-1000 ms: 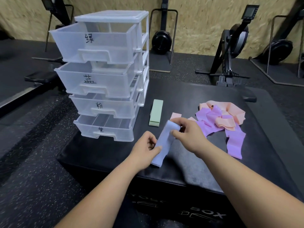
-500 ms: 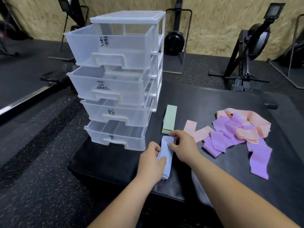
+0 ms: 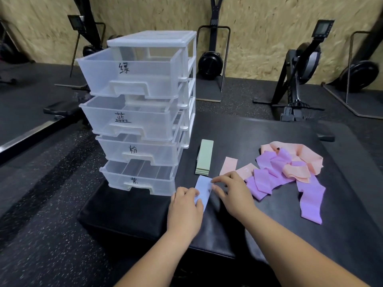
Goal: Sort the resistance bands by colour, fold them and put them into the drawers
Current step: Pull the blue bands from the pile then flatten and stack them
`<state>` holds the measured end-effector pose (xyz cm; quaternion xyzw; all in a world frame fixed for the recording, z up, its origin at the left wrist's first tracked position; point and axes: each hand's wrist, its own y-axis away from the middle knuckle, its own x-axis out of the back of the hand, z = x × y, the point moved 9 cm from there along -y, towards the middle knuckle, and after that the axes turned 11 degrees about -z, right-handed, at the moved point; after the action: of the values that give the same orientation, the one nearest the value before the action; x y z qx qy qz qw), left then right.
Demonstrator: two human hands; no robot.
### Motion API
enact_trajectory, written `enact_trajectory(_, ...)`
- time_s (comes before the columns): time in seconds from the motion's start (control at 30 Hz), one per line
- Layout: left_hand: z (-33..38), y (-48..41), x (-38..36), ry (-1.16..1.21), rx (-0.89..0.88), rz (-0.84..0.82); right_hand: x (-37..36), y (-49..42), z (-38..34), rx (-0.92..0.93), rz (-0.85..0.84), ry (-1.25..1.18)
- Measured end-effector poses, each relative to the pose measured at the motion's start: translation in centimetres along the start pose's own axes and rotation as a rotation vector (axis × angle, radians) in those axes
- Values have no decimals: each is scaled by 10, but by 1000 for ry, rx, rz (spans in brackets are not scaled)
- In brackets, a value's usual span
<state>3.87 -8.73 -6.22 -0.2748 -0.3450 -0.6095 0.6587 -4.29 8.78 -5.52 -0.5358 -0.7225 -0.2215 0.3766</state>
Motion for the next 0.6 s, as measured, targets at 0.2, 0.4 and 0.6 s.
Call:
enact_trajectory(0.2,12,5,5,-62,-41,3,22,29,19,-11,-86,85)
enact_trajectory(0.4,35,15,7,-122,-95,36,45,55,44,-52,-79,135)
enact_trajectory(0.6,66,20,-10,-174,-190,2,62,82,69,-94,-67,244)
